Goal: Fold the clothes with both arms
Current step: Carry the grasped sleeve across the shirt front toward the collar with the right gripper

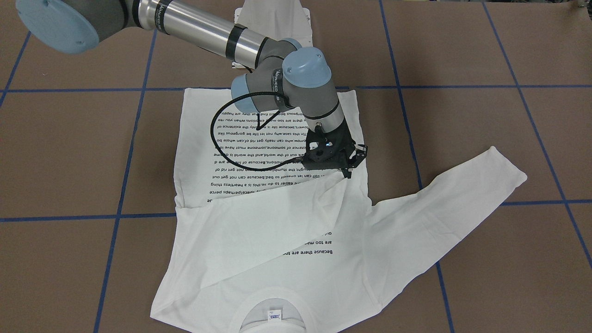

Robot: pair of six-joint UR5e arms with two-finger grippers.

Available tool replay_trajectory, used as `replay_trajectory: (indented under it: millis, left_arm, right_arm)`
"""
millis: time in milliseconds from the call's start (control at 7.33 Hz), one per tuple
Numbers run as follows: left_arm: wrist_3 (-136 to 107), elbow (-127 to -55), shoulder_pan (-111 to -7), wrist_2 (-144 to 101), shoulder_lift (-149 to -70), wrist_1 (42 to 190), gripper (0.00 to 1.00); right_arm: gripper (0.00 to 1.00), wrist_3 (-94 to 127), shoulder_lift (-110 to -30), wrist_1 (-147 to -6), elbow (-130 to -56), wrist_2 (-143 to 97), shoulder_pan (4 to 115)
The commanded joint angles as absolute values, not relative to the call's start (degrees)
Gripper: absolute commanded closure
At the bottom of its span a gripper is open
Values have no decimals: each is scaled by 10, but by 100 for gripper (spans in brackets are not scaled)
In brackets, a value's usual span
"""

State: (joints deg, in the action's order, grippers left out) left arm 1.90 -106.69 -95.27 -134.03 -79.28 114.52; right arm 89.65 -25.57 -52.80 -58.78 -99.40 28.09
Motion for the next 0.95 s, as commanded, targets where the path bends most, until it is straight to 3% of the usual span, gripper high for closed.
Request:
replay_trajectory:
  millis: [0,273,409,545,682,818]
  left_arm:
    - [18,-1068,-953,-1339,-793,1145,0]
    - [18,-1067,-953,-1339,-793,1146,0]
    - [18,-1069,-954,-1338,-793,1146,0]
    - [18,-1069,-954,-1338,-793,1145,0]
    - [17,-1068,-953,-1339,-794,1143,0]
    - [-3,-1063,-952,-1338,-794,1146,0]
  right_arm:
    - [100,896,-255,-519,-586,-985,279]
    - [100,893,-254,-518,-587,-983,278]
    - [59,892,-254,-518,-587,-983,278]
    - [44,892,-253,-517,-586,-978,276]
    - [4,892,-251,-518,-586,-969,272]
    - [2,892,-245,-518,-587,-964,270]
